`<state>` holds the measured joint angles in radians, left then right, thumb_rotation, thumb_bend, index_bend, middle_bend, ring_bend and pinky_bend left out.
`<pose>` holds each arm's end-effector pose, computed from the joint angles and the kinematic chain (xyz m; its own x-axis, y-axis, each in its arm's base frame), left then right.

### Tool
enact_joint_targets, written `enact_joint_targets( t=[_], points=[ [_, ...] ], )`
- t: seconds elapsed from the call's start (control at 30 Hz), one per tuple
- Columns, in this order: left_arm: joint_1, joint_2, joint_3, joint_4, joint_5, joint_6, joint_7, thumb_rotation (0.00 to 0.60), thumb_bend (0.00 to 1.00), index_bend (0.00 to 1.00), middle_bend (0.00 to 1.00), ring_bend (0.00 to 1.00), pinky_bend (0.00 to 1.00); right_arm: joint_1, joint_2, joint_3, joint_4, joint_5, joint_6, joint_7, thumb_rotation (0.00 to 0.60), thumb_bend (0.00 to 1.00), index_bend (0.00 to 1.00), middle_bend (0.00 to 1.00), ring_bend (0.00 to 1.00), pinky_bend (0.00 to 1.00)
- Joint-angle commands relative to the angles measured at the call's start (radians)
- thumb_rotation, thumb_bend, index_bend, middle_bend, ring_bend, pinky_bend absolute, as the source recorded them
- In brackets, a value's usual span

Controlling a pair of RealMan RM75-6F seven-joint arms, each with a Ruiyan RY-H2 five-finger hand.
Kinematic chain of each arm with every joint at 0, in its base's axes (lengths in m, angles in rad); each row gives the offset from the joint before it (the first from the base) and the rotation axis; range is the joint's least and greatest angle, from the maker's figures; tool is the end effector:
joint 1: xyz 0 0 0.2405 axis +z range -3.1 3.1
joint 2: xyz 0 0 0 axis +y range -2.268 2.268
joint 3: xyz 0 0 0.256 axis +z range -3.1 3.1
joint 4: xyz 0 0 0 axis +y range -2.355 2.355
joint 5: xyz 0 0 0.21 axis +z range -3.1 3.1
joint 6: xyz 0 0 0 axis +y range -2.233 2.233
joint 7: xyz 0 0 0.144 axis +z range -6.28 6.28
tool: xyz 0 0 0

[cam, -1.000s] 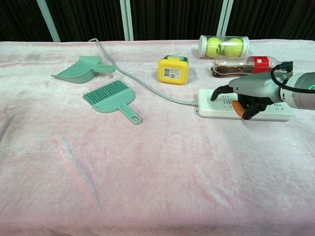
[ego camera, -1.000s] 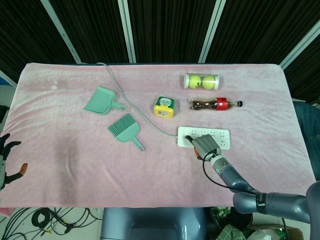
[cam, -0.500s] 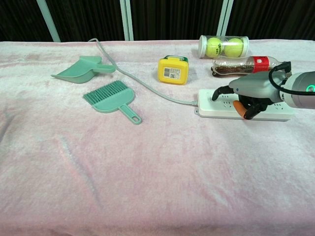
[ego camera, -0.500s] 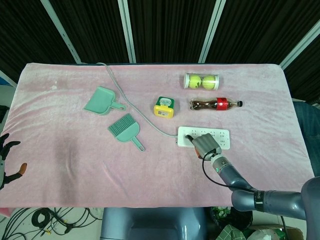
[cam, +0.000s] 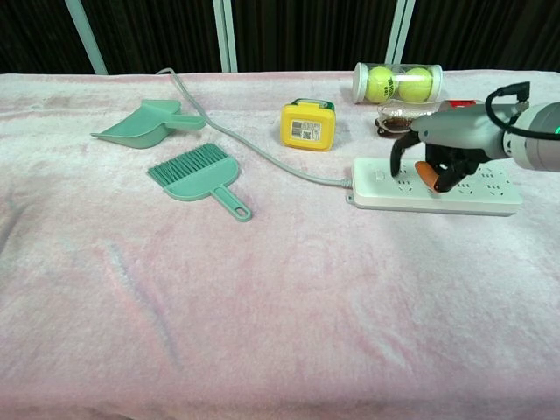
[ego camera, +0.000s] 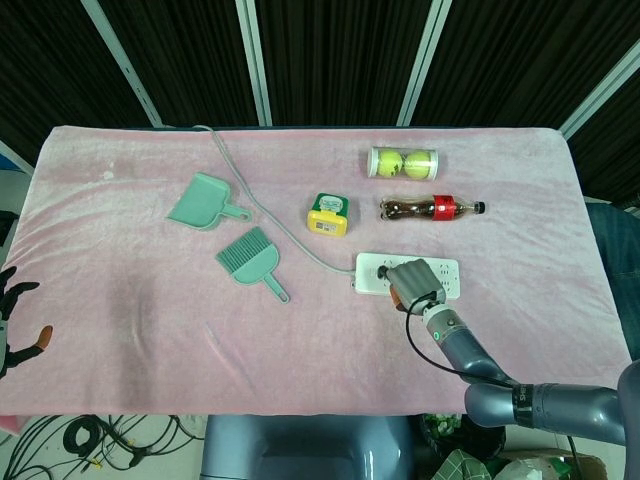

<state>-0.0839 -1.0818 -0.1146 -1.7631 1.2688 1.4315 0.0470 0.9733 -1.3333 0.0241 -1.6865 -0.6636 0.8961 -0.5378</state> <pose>-0.3110 0.1887 0.1683 0.2994 0.0093 0.9541 0.9352 0.1956 -0.2953 -0.1463 -0.3513 0.0155 0.5820 -0.4211 0.6957 -0.8128 -0.3292 0.4806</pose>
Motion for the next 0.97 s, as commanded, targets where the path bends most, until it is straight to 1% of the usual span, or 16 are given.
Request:
enact_joint_targets(
  t=[0.03,0.1,0.17,0.2,0.27,0.37,0.47,0.5,0.57,0.6,0.63,0.7,0.73,0.8,0.87,0.97],
  points=[
    [0.001,0.001,0.001,-0.001,0.001,0.001,0.000,0.600,0.31,0.22,0.04,0.00,0.00,-0.048,0.051,0.043,-0.055,-0.056,0.065,0.078,0.600,0.33,0.12,0.36,0.52,0.67],
    [0.002,0.001,0.003,-0.001,0.005,0.003,0.001,0.600,0.31,0.22,0.04,0.00,0.00,-0.081,0.081,0.060,-0.084,-0.092,0.105,0.128,0.600,0.23,0.11,0.24,0.38,0.50],
    [0.005,0.001,0.006,-0.002,0.012,0.008,0.003,0.600,0.31,0.22,0.04,0.00,0.00,-0.126,0.127,0.071,-0.122,-0.147,0.156,0.183,0.600,0.19,0.11,0.17,0.30,0.39],
    [0.006,0.001,0.008,-0.003,0.015,0.010,0.003,0.600,0.32,0.22,0.04,0.00,0.00,-0.152,0.157,0.067,-0.146,-0.181,0.184,0.205,0.600,0.18,0.11,0.15,0.27,0.35],
    [0.008,0.001,0.009,-0.005,0.018,0.013,0.003,0.600,0.32,0.22,0.04,0.00,0.00,-0.203,0.210,0.051,-0.182,-0.255,0.235,0.235,0.600,0.17,0.11,0.13,0.25,0.32],
    [0.009,0.001,0.009,-0.007,0.022,0.019,0.003,0.600,0.32,0.22,0.04,0.00,0.00,-0.282,0.273,0.009,-0.214,-0.359,0.320,0.256,0.600,0.17,0.11,0.11,0.22,0.28],
    [0.010,-0.002,0.010,-0.005,0.030,0.025,0.007,0.600,0.31,0.22,0.04,0.00,0.00,-0.392,0.318,-0.056,-0.214,-0.488,0.440,0.282,0.600,0.17,0.11,0.11,0.22,0.26],
    [0.011,-0.003,0.011,-0.005,0.033,0.027,0.007,0.600,0.31,0.22,0.04,0.00,0.00,-0.435,0.322,-0.079,-0.200,-0.524,0.483,0.299,0.600,0.17,0.11,0.10,0.22,0.25],
    [0.012,-0.006,0.011,-0.005,0.040,0.033,0.004,0.600,0.31,0.22,0.04,0.00,0.00,-0.487,0.319,-0.109,-0.175,-0.564,0.524,0.332,0.600,0.17,0.11,0.09,0.22,0.25],
    [0.013,-0.008,0.012,-0.004,0.048,0.039,0.003,0.600,0.32,0.22,0.04,0.00,0.00,-0.530,0.312,-0.133,-0.145,-0.593,0.554,0.368,0.600,0.17,0.11,0.09,0.22,0.24],
    [0.013,-0.009,0.012,-0.003,0.051,0.041,0.003,0.600,0.31,0.22,0.04,0.00,0.00,-0.545,0.307,-0.139,-0.130,-0.601,0.565,0.379,0.600,0.17,0.11,0.09,0.22,0.24],
    [0.015,-0.012,0.014,-0.001,0.065,0.050,0.003,0.600,0.31,0.22,0.04,0.00,0.00,-0.596,0.278,-0.157,-0.058,-0.636,0.615,0.407,0.600,0.17,0.11,0.09,0.21,0.24],
    [0.015,-0.013,0.015,0.000,0.068,0.051,0.003,0.600,0.31,0.22,0.04,0.00,0.00,-0.609,0.268,-0.163,-0.033,-0.644,0.627,0.412,0.600,0.17,0.11,0.09,0.21,0.23],
    [0.018,-0.017,0.020,0.006,0.078,0.058,0.010,0.600,0.32,0.22,0.04,0.00,0.00,-0.654,0.219,-0.173,0.070,-0.677,0.663,0.445,0.600,0.17,0.11,0.09,0.21,0.23],
    [0.020,-0.022,0.024,0.011,0.084,0.063,0.019,0.600,0.32,0.22,0.04,0.00,0.00,-0.681,0.179,-0.171,0.154,-0.696,0.669,0.490,0.600,0.17,0.11,0.09,0.21,0.23],
    [0.021,-0.026,0.028,0.013,0.088,0.063,0.025,0.600,0.32,0.22,0.04,0.00,0.00,-0.701,0.148,-0.161,0.230,-0.708,0.662,0.533,0.600,0.17,0.11,0.09,0.21,0.23]
  ],
)
